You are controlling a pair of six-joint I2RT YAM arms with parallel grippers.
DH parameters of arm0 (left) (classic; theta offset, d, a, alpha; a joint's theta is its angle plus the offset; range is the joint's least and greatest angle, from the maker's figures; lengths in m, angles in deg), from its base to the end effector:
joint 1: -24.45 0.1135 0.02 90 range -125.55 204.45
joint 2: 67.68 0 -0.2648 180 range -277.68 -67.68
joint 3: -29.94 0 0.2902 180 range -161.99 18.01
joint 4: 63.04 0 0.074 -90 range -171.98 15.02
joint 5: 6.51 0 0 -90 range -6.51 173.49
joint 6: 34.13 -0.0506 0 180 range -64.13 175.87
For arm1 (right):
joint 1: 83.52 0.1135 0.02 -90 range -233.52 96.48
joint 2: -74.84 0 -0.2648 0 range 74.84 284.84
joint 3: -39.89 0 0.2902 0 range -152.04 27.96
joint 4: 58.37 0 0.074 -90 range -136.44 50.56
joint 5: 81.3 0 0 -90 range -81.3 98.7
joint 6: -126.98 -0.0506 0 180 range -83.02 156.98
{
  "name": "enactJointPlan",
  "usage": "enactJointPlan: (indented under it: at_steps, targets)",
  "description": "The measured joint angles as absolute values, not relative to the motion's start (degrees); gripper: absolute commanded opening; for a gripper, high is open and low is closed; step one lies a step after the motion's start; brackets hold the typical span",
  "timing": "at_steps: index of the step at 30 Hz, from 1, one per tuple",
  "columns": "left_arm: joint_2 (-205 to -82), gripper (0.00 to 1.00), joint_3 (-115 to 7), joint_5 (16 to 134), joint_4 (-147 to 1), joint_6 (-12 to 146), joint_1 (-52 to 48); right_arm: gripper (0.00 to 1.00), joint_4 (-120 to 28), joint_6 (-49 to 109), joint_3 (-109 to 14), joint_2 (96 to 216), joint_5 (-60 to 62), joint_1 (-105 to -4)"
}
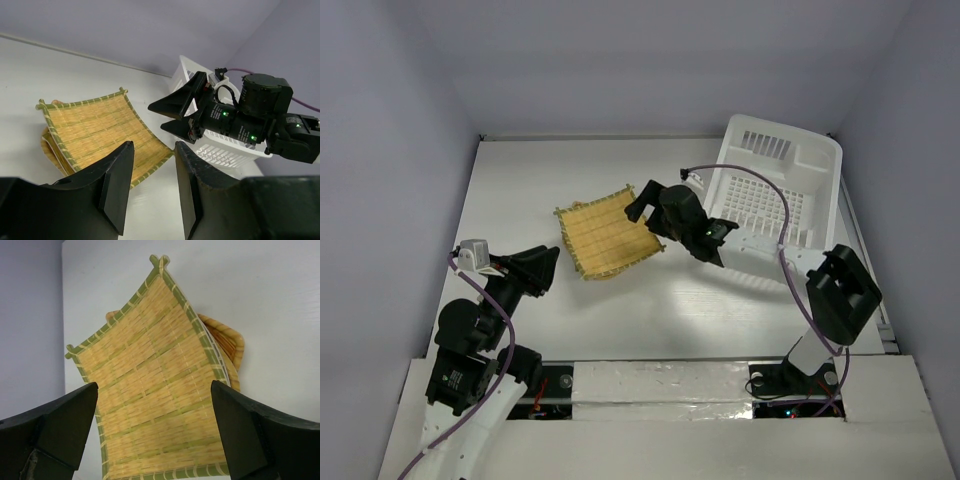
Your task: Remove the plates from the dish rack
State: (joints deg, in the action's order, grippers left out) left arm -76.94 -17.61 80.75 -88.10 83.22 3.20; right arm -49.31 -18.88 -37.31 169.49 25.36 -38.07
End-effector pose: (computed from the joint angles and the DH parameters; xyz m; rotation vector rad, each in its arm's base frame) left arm 0.0995 -0.0413 0.3644 -0.0318 1.3787 -0.7461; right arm 0.3105 0.2948 0.2357 0.3807 2.0779 0.8113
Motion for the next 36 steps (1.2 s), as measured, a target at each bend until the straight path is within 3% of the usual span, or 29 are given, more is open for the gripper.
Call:
enactJointPlan:
  at_steps: [4, 7, 8, 9, 10, 12, 16, 19, 20, 23, 24, 29, 36]
  targets:
    - [-76.9, 0.39, -17.6, 80.7, -88.1, 83.3, 3.2, 0.94, -45.1, -16.4, -39.0, 167.8, 28.7, -36.9]
    - [-76.9, 0.49, -17.6, 80.7, -88.1, 83.3, 3.2, 0.36, -42.1, -13.7, -40.0, 164.4, 31.4, -35.8]
    - [-76.9, 0.52, -17.6, 80.7, -88.1, 83.3, 3.2, 0.06, -41.2, -12.8, -40.4, 163.1, 32.2, -35.4]
    - [-76.9, 0.57, -17.6, 80.7, -88.1, 83.3, 3.2, 0.0, -40.3, -11.9, -40.8, 161.6, 33.0, -34.9]
    - [-76.9, 0.59, -17.6, 80.7, -88.1, 83.3, 3.2, 0.0, -39.2, -10.9, -41.1, 159.5, 34.0, -34.5]
    - [-76.9, 0.66, -17.6, 80.7, -88.1, 83.3, 3.2, 0.0, -37.2, -7.8, -41.2, 154.4, 35.7, -33.9]
    - [-76.9, 0.7, -17.6, 80.8, -88.2, 83.2, 3.2, 0.04, -32.8, -1.6, -41.2, 141.2, 40.2, -33.7]
    - [-77.0, 0.74, -19.1, 81.3, -89.8, 83.2, 3.2, 0.3, -30.4, 1.9, -40.4, 128.9, 44.8, -33.7]
    - [-77.2, 0.76, -20.3, 81.7, -90.4, 83.1, 3.2, 0.56, -29.7, 2.8, -39.5, 124.1, 46.9, -33.7]
    - [-77.3, 0.82, -24.8, 84.4, -91.8, 82.2, 3.2, 0.91, -28.1, 4.8, -36.5, 111.5, 53.0, -33.7]
    - [-77.2, 0.83, -26.8, 85.6, -92.1, 81.6, 3.2, 0.96, -27.9, 5.1, -35.4, 107.1, 54.8, -33.7]
    - [-76.4, 0.84, -33.1, 93.5, -93.1, 78.4, 3.2, 0.99, -28.4, 7.0, -29.5, 92.6, 61.0, -33.7]
    - [-75.2, 0.84, -32.8, 99.7, -95.9, 75.5, 3.2, 0.99, -28.6, 8.5, -22.4, 95.7, 62.2, -33.7]
